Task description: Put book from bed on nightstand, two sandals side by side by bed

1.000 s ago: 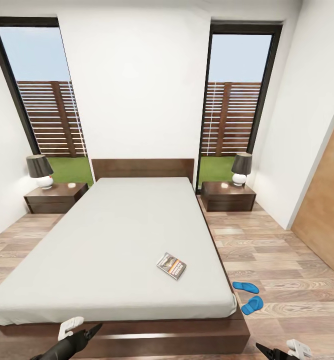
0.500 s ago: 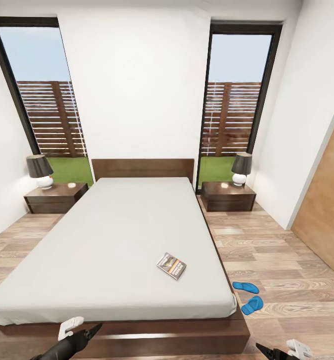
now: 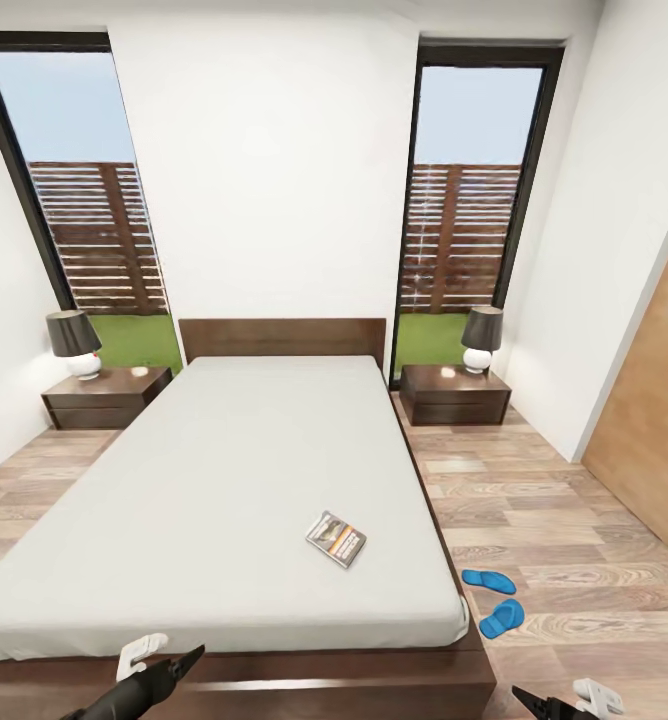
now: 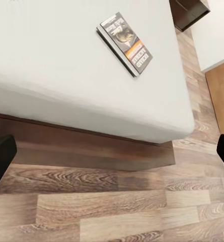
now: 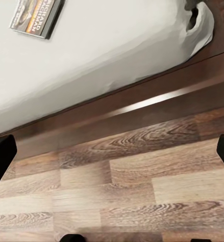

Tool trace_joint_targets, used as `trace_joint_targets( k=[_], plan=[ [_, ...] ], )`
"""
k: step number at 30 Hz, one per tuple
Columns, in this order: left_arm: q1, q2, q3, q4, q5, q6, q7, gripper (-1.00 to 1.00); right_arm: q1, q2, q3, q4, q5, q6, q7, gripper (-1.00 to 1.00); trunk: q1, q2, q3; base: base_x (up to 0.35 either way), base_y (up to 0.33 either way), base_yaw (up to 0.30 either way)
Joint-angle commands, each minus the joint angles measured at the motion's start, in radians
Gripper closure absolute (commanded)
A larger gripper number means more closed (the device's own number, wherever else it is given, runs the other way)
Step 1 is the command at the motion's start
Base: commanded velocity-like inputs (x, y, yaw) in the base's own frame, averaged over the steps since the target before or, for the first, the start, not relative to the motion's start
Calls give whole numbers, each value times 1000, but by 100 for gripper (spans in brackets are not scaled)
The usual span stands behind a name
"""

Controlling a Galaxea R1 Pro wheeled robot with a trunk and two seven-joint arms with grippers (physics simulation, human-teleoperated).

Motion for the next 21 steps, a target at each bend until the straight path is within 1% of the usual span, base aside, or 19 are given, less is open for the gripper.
trace_joint_targets(
  k=[1, 5, 15, 21],
  plan=[
    [-1, 1, 7, 1, -11, -7, -2, -100, -1, 0, -8, 1, 6, -2, 4, -100, 1, -2, -2, 0, 0, 0],
    [-1, 1, 7, 0, -11, -6, -2, -100, -1, 0, -8, 2, 6, -2, 4, -100, 1, -2, -2, 27, -26, 0],
    [-1, 1, 7, 0, -11, -7, -2, -100, -1, 0, -8, 1, 6, -2, 4, -100, 1, -2, -2, 191, -188, 0],
    [-1, 1, 7, 0, -11, -7, -3, -100, -1, 0, -8, 2, 6, -2, 4, -100, 1, -2, -2, 45, -44, 0]
  ],
)
